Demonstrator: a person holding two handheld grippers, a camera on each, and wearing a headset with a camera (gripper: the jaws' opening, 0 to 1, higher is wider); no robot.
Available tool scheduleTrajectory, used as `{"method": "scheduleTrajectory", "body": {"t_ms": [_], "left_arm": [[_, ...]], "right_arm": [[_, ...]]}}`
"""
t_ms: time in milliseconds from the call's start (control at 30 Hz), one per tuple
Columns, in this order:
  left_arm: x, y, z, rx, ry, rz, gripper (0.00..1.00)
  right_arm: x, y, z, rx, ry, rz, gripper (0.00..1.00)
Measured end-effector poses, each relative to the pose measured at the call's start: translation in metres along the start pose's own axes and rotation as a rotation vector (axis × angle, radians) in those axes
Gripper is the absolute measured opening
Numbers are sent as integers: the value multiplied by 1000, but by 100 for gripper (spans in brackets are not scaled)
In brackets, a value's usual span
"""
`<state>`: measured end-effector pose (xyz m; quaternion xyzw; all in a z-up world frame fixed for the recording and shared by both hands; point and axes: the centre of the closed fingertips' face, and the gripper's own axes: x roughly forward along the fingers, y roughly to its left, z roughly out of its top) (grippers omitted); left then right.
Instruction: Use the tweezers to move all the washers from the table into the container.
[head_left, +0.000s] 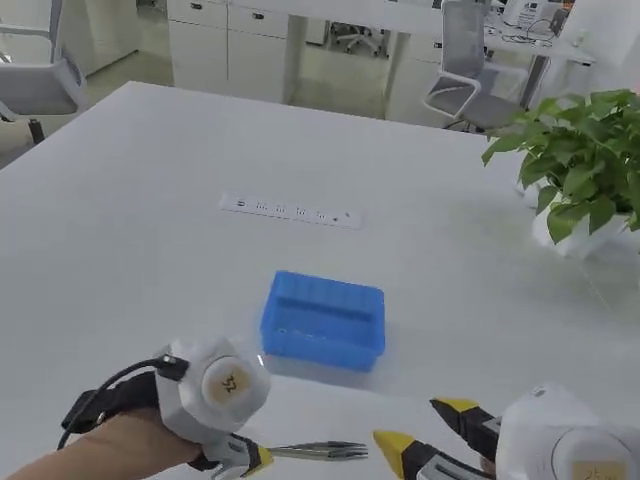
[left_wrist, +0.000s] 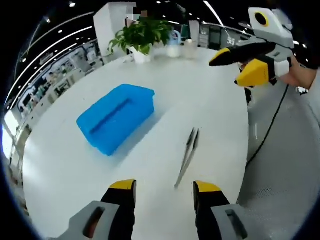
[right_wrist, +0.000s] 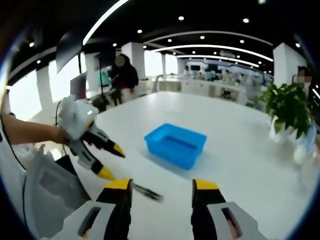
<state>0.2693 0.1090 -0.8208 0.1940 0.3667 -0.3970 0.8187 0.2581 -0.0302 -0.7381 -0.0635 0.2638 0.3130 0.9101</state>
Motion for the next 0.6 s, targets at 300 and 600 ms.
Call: {"method": "scheduleTrajectory", "body": {"t_ms": [300, 600], "left_arm": [[-66, 30, 35, -298, -278, 215, 93], [-98, 36, 32, -387, -345, 329, 99]], "right_arm": [[-10, -16, 3, 41, -20, -36, 67], [-18, -29, 1, 90, -43, -112, 94]]}}
